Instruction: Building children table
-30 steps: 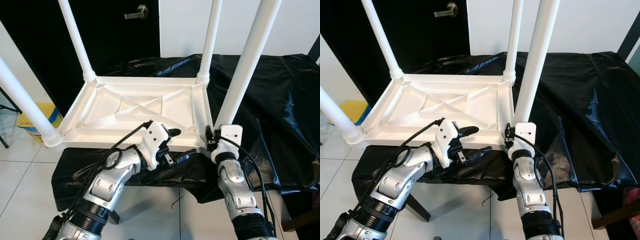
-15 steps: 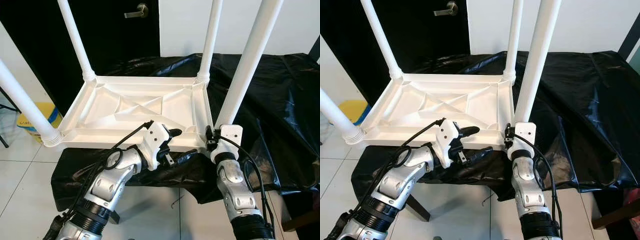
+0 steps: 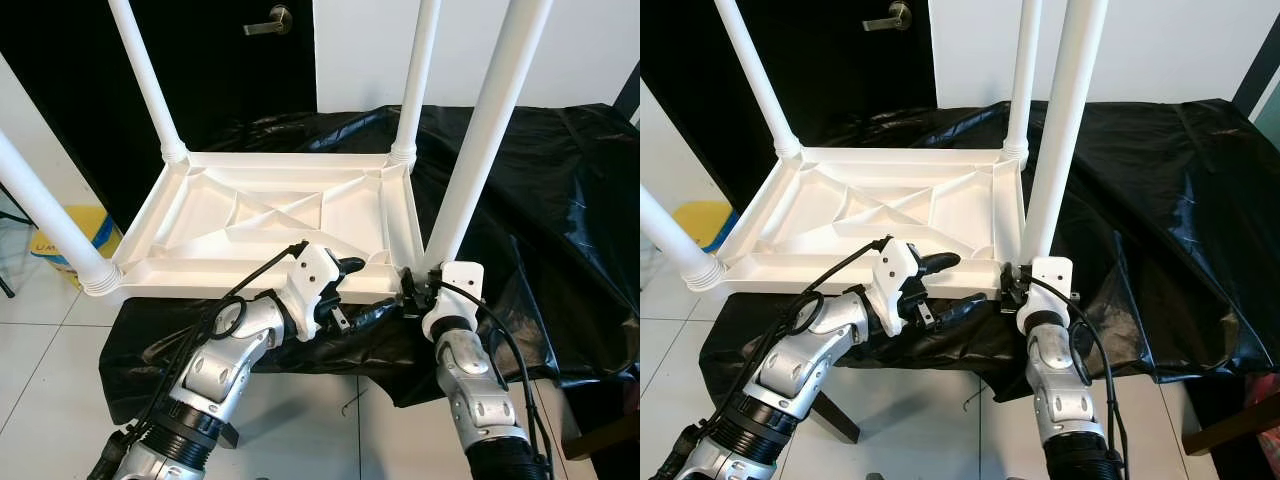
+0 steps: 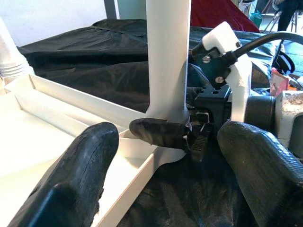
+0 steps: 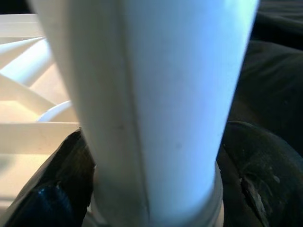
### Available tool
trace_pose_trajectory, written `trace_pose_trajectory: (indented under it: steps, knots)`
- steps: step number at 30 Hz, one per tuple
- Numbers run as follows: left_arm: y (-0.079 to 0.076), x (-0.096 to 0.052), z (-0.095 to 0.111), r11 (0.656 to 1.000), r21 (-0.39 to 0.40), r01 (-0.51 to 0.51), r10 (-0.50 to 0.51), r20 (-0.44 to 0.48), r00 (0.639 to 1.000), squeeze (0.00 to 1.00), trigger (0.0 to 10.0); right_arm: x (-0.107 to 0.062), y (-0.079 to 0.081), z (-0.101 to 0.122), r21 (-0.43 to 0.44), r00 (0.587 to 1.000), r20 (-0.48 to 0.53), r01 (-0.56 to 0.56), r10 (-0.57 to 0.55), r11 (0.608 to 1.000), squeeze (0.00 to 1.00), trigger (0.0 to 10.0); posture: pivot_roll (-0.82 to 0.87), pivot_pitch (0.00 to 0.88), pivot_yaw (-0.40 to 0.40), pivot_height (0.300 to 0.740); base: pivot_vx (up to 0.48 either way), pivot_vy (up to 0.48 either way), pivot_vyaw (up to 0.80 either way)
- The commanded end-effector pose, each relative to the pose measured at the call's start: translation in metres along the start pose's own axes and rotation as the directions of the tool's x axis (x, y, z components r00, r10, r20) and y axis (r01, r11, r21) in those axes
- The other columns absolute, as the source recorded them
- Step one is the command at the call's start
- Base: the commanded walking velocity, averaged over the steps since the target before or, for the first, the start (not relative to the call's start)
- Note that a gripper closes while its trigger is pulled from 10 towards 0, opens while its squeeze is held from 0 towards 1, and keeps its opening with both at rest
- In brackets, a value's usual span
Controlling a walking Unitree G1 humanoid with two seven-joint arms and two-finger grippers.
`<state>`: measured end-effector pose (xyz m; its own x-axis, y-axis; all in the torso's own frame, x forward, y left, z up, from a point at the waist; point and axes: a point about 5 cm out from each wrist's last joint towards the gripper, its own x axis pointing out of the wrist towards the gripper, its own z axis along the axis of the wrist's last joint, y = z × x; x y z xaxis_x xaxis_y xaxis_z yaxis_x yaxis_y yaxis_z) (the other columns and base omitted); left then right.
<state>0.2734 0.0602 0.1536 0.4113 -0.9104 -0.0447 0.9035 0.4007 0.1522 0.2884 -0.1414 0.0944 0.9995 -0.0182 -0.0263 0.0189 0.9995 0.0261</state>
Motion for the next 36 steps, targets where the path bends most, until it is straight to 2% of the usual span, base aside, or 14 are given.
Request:
trace_pose_trajectory:
  steps: [1,2,3,8,11,13,14,18,22,27,28,29,30,36]
  knots:
    - [0.000,0.000,-0.002,1.000,0.010,0.018,-0.018,-0.020,1.000,0.00,10.0,-0.002,0.002,0.000,0.005,1.000,0.009,-0.020,0.020,1.000,1.00,10.0,-0.11,0.000,0.005,0.740,0.000,0.000,0.00]
    - [0.000,0.000,-0.002,1.000,0.009,0.017,-0.017,-0.021,1.000,0.00,10.0,-0.003,0.000,0.001,-0.003,0.998,0.018,-0.054,0.054,0.999,0.61,10.0,-0.11,0.000,0.004,0.740,0.000,0.000,0.00]
    - [0.000,0.000,-0.003,1.000,0.010,0.003,-0.003,-0.020,1.000,0.00,10.0,-0.002,-0.003,0.003,-0.011,0.994,0.031,-0.101,0.101,0.995,0.00,10.0,-0.11,0.000,0.007,0.740,0.000,0.000,0.00]
    - [0.000,0.000,-0.005,1.000,0.015,-0.009,0.009,-0.022,1.000,0.00,10.0,0.001,-0.009,0.007,-0.039,0.986,0.055,-0.155,0.157,0.987,0.00,10.0,-0.11,0.000,0.009,0.740,0.000,0.000,0.00]
    - [-0.001,-0.001,-0.007,1.000,0.021,-0.012,0.013,-0.028,1.000,0.00,10.0,0.005,-0.012,0.011,-0.069,0.967,0.069,-0.239,0.243,0.969,0.00,10.0,-0.11,0.000,0.011,0.740,0.000,0.000,0.00]
    - [-0.001,-0.001,-0.007,1.000,0.021,-0.012,0.013,-0.028,1.000,0.00,10.0,0.005,-0.012,0.011,-0.069,0.967,0.069,-0.239,0.243,0.969,0.00,10.0,-0.11,0.000,0.011,0.740,0.000,0.000,0.00]
    - [-0.002,-0.002,-0.011,1.000,0.023,-0.020,0.021,-0.038,0.999,0.00,10.0,0.009,-0.015,0.017,-0.110,0.937,0.080,-0.330,0.339,0.937,0.00,10.0,-0.10,0.000,0.011,0.740,0.000,0.000,0.00]
    - [-0.002,-0.003,-0.011,0.999,0.023,-0.023,0.024,-0.040,0.999,0.00,10.0,0.011,-0.016,0.019,-0.124,0.926,0.082,-0.358,0.369,0.925,0.00,10.0,-0.10,0.000,0.011,0.740,0.000,0.000,0.00]
    - [-0.005,-0.001,-0.015,0.999,0.023,-0.025,0.026,-0.044,0.999,0.00,10.0,0.022,-0.017,0.025,-0.187,0.873,0.060,-0.466,0.483,0.865,0.00,10.0,-0.10,0.000,0.012,0.740,0.000,0.000,0.00]
    - [-0.007,-0.001,-0.016,0.999,0.023,-0.025,0.026,-0.046,0.999,0.00,10.0,0.025,-0.018,0.024,-0.208,0.867,0.040,-0.479,0.497,0.853,0.00,10.0,-0.10,0.000,0.012,0.740,0.000,0.000,0.00]
    - [-0.008,0.000,-0.017,0.999,0.023,-0.024,0.025,-0.048,0.999,0.00,10.0,0.029,-0.018,0.023,-0.224,0.864,0.023,-0.487,0.504,0.844,0.00,8.7,-0.09,0.000,0.008,0.740,0.000,0.000,0.00]
    - [-0.008,0.000,-0.017,0.999,0.023,-0.024,0.025,-0.048,0.999,0.00,10.0,0.029,-0.018,0.023,-0.224,0.864,0.023,-0.487,0.504,0.844,0.00,8.7,-0.09,0.000,0.008,0.740,0.000,0.000,0.00]
    - [-0.010,0.000,-0.019,0.999,0.029,-0.021,0.023,-0.055,0.998,0.00,10.0,0.031,-0.018,0.020,-0.228,0.861,0.004,-0.494,0.509,0.839,0.00,0.0,-0.09,0.000,0.005,0.740,0.000,0.000,0.00]
    - [-0.014,0.002,-0.018,1.000,0.021,-0.021,0.022,-0.053,0.998,0.00,10.0,0.031,-0.018,0.013,-0.215,0.859,-0.029,-0.505,0.511,0.836,0.00,0.0,-0.08,0.000,0.004,0.740,0.000,0.000,0.00]
